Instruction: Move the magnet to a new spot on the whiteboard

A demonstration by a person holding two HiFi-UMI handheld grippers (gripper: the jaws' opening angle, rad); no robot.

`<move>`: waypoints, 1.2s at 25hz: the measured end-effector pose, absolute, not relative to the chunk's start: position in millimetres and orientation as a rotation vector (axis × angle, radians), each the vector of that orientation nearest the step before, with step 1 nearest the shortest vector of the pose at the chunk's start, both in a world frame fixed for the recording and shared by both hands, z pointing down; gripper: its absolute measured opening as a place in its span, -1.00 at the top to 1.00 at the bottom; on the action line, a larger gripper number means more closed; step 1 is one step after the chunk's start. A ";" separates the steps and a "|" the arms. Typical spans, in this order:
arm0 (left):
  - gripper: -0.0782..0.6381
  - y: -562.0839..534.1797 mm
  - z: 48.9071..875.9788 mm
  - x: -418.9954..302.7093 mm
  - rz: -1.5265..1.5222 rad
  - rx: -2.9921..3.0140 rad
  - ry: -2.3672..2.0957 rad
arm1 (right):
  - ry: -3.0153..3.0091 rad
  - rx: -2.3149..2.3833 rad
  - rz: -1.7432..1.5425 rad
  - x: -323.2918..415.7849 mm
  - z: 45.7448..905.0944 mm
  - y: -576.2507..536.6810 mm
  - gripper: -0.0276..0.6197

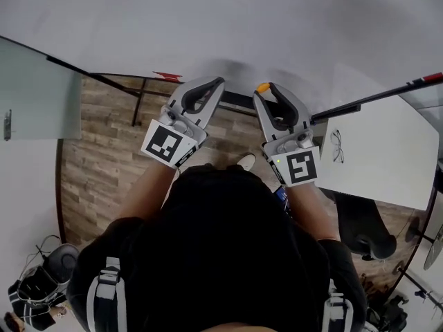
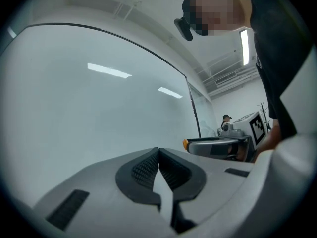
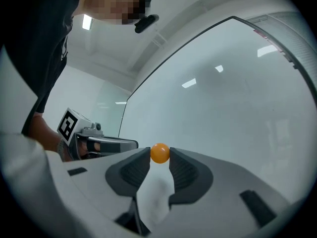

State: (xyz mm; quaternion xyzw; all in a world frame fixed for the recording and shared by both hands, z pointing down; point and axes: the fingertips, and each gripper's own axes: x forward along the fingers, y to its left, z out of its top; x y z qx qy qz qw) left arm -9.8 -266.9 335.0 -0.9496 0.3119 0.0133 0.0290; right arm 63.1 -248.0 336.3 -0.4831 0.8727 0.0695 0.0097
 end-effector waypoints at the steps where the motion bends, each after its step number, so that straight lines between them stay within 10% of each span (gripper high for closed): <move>1: 0.77 -271.7 333.5 -14.5 0.041 -2.919 0.989 | 2.730 -1.485 0.219 58.3 333.6 -253.3 0.55; 30: 0.77 -374.1 323.3 -219.9 0.063 -2.942 0.888 | 2.580 -1.745 0.220 -122.8 327.9 -363.2 0.55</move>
